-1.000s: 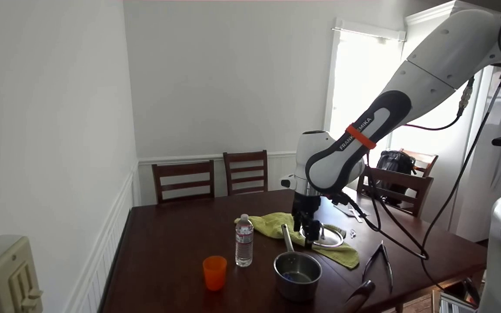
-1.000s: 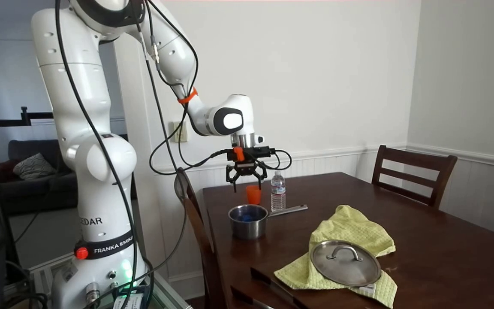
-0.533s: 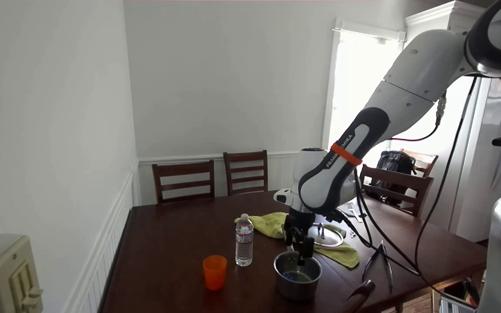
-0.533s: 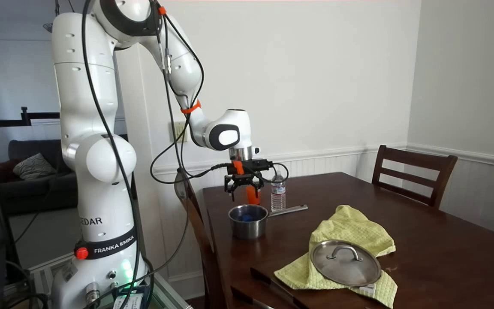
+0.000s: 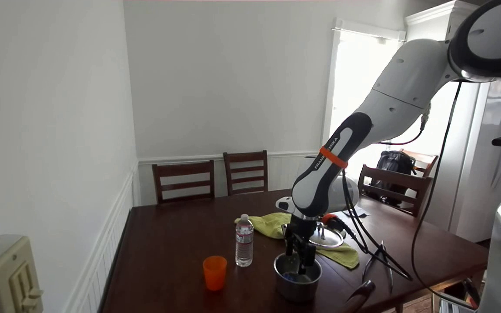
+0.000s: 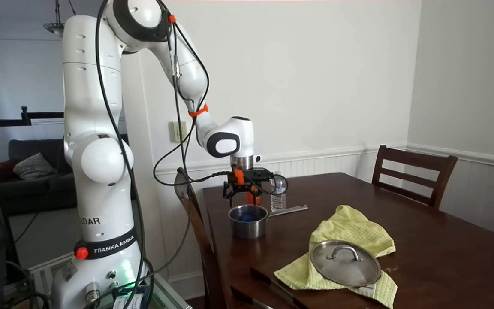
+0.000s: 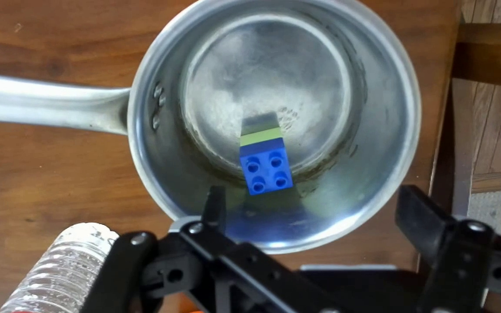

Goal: Remove the green and blue blocks from the pot and put them in the orange cup

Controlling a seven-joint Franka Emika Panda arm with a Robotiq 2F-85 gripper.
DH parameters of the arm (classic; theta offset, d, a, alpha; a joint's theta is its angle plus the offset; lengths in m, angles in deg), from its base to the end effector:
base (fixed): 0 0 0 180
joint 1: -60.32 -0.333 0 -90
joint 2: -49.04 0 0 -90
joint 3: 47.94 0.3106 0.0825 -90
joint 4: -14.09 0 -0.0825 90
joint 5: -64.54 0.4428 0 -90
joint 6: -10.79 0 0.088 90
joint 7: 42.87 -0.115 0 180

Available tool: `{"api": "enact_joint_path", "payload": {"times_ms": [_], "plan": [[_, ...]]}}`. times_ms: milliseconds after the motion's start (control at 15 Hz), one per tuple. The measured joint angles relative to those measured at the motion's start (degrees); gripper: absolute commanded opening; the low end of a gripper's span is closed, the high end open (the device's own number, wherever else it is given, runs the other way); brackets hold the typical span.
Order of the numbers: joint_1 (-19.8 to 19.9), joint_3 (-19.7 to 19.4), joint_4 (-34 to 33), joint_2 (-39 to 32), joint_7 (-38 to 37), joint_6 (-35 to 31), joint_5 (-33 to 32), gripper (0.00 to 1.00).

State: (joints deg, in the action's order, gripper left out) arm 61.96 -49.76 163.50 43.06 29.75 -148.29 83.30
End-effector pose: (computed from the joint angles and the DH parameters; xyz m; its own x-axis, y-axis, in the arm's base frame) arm 0.4654 -0.0419 0.1552 0.6116 0.7790 0.1382 0.7862 -0.6180 0.0036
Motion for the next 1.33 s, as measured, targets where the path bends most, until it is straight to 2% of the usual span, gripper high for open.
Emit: {"api": "enact_joint_path", "payload": {"times_ms": [133,533,600,933,1133,1200,1267,1333], "plan": [[1.4,0.6,-0.2,-0.6,1.5,0.1,0.4,1.00],[7.7,2.8,-4.0,-6.2,8.6,0.2,4.9,0.83],[8.1,3.5,-4.7,-7.3,8.9,0.1,4.9,0.85],[7.7,7.4,-6.6,-11.7,8.5,-0.7,3.6,0.86],[6.8,7.6,-6.5,-13.6,4.4,-6.1,-0.1,0.85],[6.5,7.3,-6.3,-13.9,2.3,-8.2,-1.9,0.80],[6.1,7.0,-6.2,-14.3,0.2,-9.9,-3.9,0.59],[5.8,6.8,-6.1,-14.7,-1.8,-11.2,-5.8,0.56]]}}
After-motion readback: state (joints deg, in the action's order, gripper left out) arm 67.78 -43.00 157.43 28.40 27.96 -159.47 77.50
